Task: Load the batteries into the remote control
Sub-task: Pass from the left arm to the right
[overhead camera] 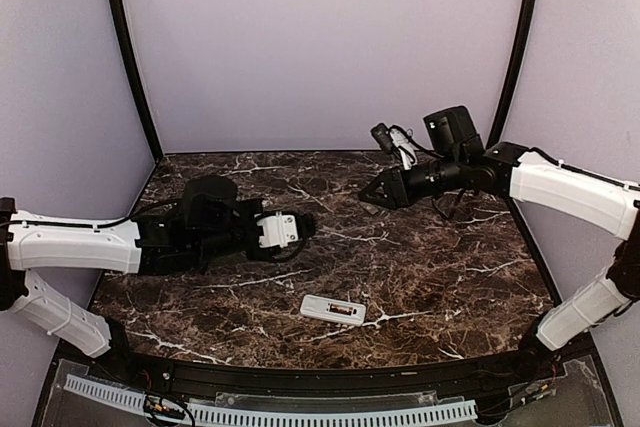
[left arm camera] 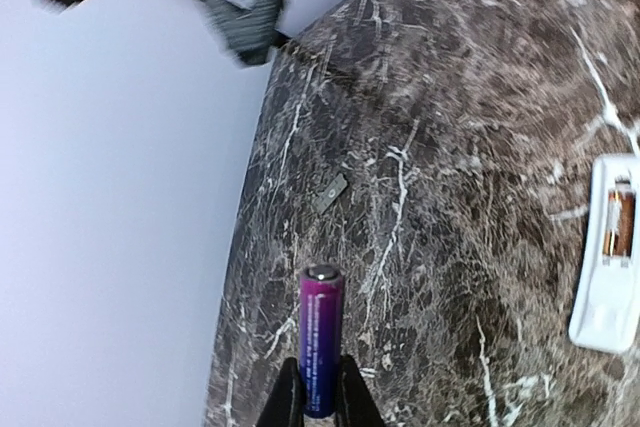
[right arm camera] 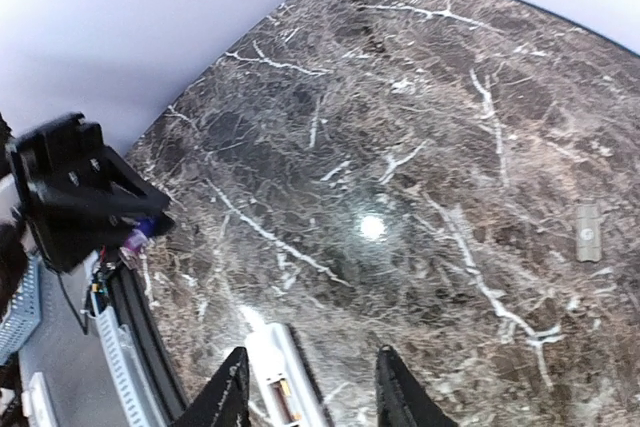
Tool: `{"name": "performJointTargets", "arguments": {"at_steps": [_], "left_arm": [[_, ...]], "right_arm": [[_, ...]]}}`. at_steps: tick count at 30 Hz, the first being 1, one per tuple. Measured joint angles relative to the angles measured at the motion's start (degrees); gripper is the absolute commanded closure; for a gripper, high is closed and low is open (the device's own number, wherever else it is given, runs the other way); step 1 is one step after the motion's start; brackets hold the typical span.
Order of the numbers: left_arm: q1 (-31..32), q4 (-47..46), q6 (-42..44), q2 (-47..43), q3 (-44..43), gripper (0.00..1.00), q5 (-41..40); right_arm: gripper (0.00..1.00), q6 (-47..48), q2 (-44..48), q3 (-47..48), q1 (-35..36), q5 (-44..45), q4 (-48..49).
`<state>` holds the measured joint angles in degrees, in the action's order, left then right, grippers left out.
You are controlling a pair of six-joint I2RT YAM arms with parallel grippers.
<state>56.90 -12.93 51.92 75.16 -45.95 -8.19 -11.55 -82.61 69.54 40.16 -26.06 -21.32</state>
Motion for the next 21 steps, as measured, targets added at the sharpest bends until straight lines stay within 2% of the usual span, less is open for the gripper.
{"name": "performJointTargets", "arguments": {"at_steps": [4, 5, 6, 10, 14, 18, 21], "left_arm": [[-4.8, 0.0, -14.2, 1.7, -4.6, 1.00, 0.0], [-6.8, -0.3, -17.6, 2.6, -5.9, 1.00, 0.3], [-9.2, -0.7, -20.7, 3.6, -7.2, 1.00, 0.5], [-15.3, -3.5, -28.9, 8.7, -11.1, 1.00, 0.9], [-17.8, -5.4, -36.4, 14.6, -14.1, 1.00, 0.7], [-20.7, -4.1, -47.5, 16.9, -16.4, 1.00, -0.5], [-22.5, -1.3, -52.7, 17.4, -20.0, 1.00, -2.3]], "right_arm": [[0.33, -0.6, 4.4, -8.5, -5.3, 0.9, 6.9], [0.13, -0.3, 5.2, -10.7, -6.7, 0.7, 9.2], [0.03, 0.0, 5.8, -12.6, -8.2, 0.5, 11.7], [0.01, 0.0, 5.9, -19.3, -14.5, 1.7, 25.0], [0.01, 0.2, 5.6, -24.6, -16.8, 6.4, 36.5], [0.01, -1.7, 5.6, -26.7, -16.7, 10.7, 40.2], [0.01, -2.4, 5.5, -26.7, -16.7, 13.6, 41.6]]}}
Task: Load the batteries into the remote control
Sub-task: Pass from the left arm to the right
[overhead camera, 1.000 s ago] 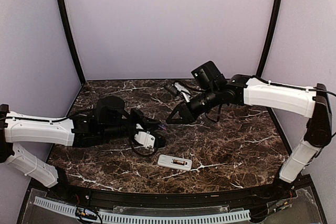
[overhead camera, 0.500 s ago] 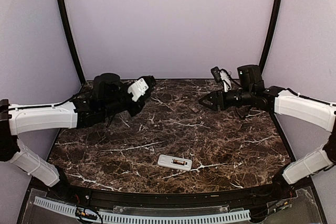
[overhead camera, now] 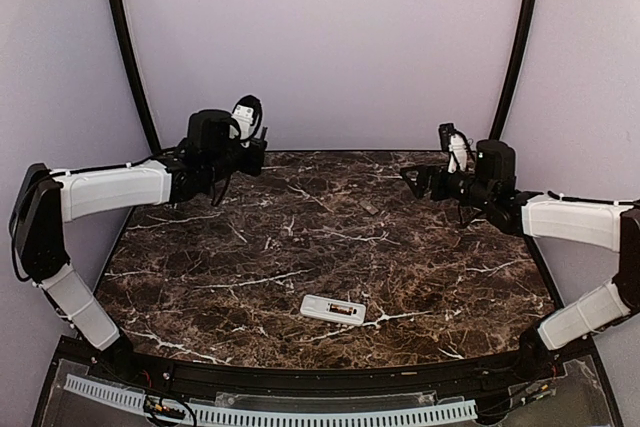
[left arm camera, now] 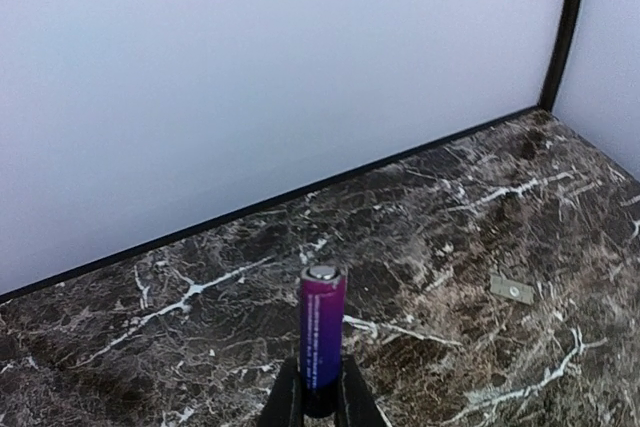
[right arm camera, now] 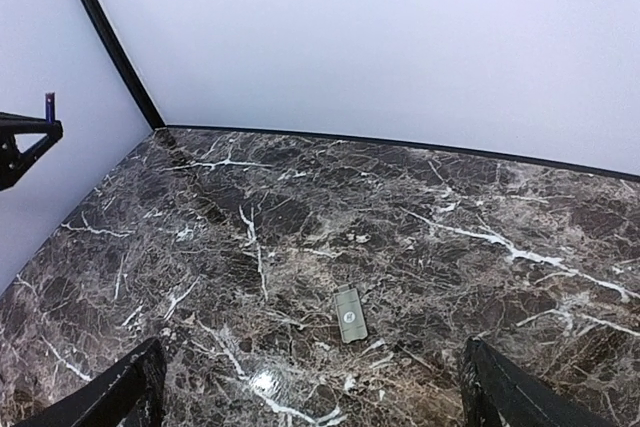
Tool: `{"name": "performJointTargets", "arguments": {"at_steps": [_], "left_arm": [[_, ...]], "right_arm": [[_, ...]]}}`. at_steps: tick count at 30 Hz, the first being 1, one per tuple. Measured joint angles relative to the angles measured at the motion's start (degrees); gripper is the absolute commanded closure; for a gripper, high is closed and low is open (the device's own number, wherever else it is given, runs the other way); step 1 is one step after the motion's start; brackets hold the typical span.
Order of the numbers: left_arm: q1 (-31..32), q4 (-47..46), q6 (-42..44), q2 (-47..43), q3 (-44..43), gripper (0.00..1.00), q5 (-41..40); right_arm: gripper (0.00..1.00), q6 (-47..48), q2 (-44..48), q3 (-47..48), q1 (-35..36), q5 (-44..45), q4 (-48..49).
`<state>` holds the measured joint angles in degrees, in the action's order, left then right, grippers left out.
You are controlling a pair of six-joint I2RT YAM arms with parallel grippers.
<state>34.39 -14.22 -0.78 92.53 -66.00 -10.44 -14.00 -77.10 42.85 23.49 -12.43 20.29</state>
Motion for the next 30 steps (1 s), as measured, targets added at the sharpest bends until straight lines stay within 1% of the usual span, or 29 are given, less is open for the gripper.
{"name": "performJointTargets", "arguments": {"at_steps": [4, 11, 16, 19, 25, 30], "left_arm": [[-0.9, 5.3, -1.7, 2.7, -8.3, 1.00, -2.3], [-2.4, 17.2, -1.9, 7.0, -14.6, 1.00, -2.4], [-4.4, 26.0, -1.8, 12.2, -21.9, 1.00, -1.8], [-5.1, 29.4, -0.7, 14.1, -25.5, 1.00, -0.3], [-5.1, 31.6, 4.2, 14.3, -26.0, 1.00, 2.8], [-5.1, 30.2, 6.9, 14.3, -26.1, 1.00, 6.7]], "right_arm": [[0.01, 0.1, -2.5, 0.2, 0.0, 2.0, 2.1], [0.01, -0.4, -7.4, 0.7, -2.0, 0.7, 1.8], [0.01, -1.6, -8.3, 2.9, -4.0, 0.0, -1.0], [0.01, -2.4, -8.3, 4.5, -4.3, -0.7, -2.3], [0.01, -2.1, -8.8, 4.7, -4.8, -1.8, -3.1], [0.01, 0.7, -9.4, 7.5, -5.5, -3.0, -4.2]]}}
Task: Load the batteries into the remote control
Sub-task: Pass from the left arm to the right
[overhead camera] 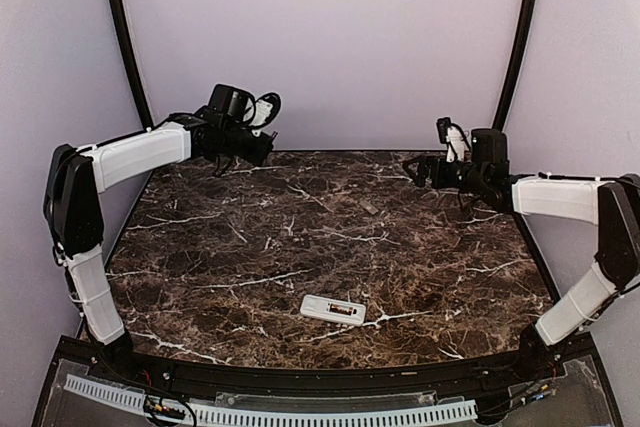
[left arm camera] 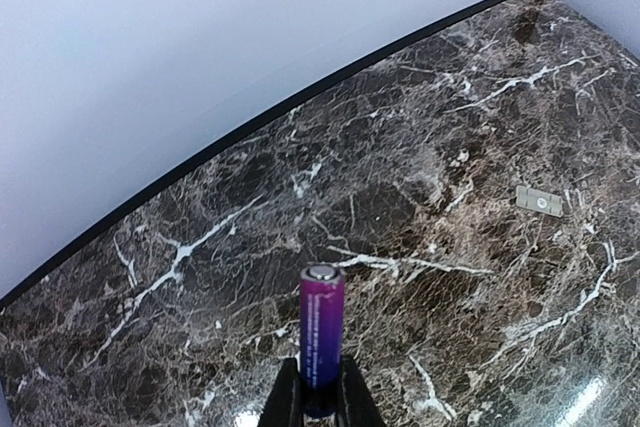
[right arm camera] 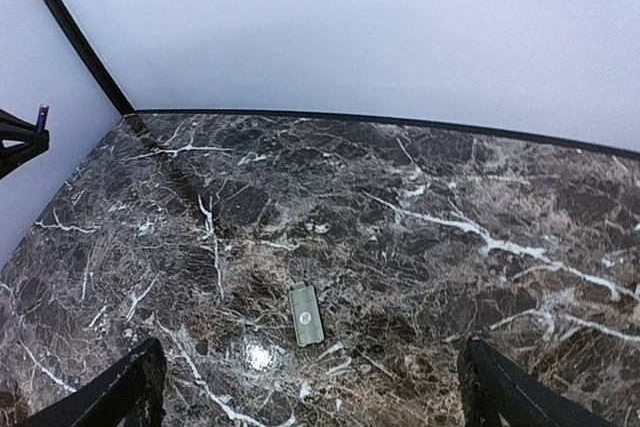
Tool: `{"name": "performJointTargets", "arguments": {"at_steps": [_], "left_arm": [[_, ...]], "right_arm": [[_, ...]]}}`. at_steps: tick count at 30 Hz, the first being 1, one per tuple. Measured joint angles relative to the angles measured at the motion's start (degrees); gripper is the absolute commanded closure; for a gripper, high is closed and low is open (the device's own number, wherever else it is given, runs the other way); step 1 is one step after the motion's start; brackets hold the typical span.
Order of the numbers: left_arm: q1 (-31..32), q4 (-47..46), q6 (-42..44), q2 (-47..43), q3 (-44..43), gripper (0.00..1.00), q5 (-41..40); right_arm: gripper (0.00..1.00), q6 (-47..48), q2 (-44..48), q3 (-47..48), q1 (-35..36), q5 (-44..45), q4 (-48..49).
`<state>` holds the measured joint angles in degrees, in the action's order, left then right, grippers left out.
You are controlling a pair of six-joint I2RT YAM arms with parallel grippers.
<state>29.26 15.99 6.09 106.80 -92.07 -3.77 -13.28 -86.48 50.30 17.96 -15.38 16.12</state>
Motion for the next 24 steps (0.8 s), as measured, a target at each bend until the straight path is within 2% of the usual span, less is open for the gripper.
{"name": "performJointTargets", "arguments": {"at_steps": [5, 14, 17, 20, 24], "left_arm": [[0.9, -2.8, 1.7, 0.0, -1.7, 1.00, 4.1], [6.5, -14.8, 0.4, -2.6, -0.3, 1.00, 12.8], [8.2, -19.3, -2.4, -4.9, 2.5, 1.00, 15.8], [9.1, -24.3, -5.6, -7.7, 7.1, 1.00, 18.8], [10.1, -31.1, -7.9, -11.8, 15.7, 1.00, 21.6]], "right_arm": [[0.02, 2.4, 0.6, 3.4, 0.0, -3.0, 0.2], [0.04, 3.8, 6.3, 6.8, 0.0, -11.5, 0.2], [0.08, 0.6, 8.7, 7.2, 0.0, -17.6, 4.3], [0.17, -3.4, 9.4, 7.3, 0.0, -24.2, 9.3], [0.22, -5.7, 9.0, 7.4, 0.9, -29.5, 9.8]]}}
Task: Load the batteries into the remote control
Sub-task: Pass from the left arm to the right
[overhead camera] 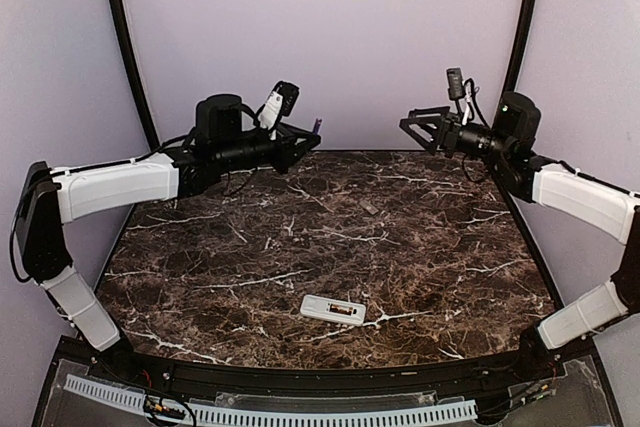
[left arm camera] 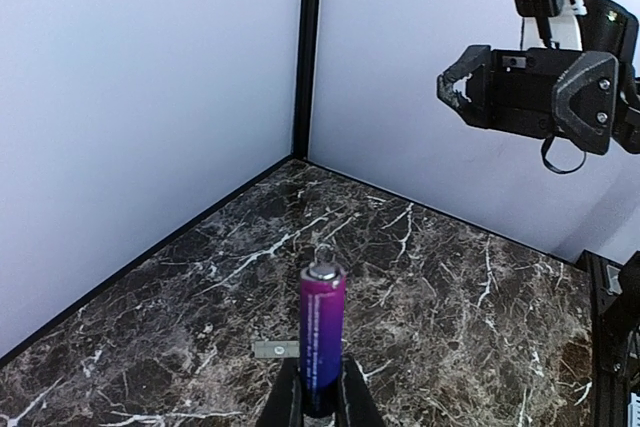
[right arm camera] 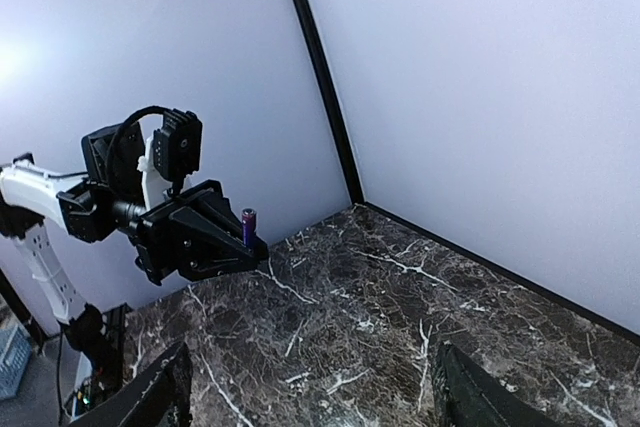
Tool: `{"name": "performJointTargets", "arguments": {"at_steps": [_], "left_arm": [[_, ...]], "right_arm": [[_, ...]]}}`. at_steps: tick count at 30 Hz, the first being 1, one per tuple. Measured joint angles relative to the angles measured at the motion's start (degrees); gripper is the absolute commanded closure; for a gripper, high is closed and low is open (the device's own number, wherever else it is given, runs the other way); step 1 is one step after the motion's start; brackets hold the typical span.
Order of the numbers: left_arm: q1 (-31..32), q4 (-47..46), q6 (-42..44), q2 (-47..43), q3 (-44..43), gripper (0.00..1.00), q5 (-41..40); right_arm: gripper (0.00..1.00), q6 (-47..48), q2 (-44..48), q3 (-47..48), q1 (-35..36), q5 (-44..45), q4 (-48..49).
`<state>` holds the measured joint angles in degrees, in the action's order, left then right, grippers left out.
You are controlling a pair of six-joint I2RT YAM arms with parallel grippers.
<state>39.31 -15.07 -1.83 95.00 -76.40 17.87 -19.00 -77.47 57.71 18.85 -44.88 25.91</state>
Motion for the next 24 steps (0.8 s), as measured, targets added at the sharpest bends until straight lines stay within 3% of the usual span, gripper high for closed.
{"name": "performJointTargets", "arguments": {"at_steps": [6, 15, 24], "left_arm": [[2.0, -10.0, -2.6, -3.6, 12.4, 1.00, 6.1], [7.1, -16.4, -4.9, -13.2, 21.6, 1.00, 8.1], [10.3, -20.7, -7.1, -16.9, 25.4, 1.00, 8.1]], "right_arm": [[0.24, 5.7, 2.7, -2.4, 10.4, 2.7, -4.3], [0.33, 4.5, 6.4, -5.7, 27.8, 16.0, -4.4], [0.43, 2.7, -0.9, -2.9, 33.0, 20.6, -3.2]]}}
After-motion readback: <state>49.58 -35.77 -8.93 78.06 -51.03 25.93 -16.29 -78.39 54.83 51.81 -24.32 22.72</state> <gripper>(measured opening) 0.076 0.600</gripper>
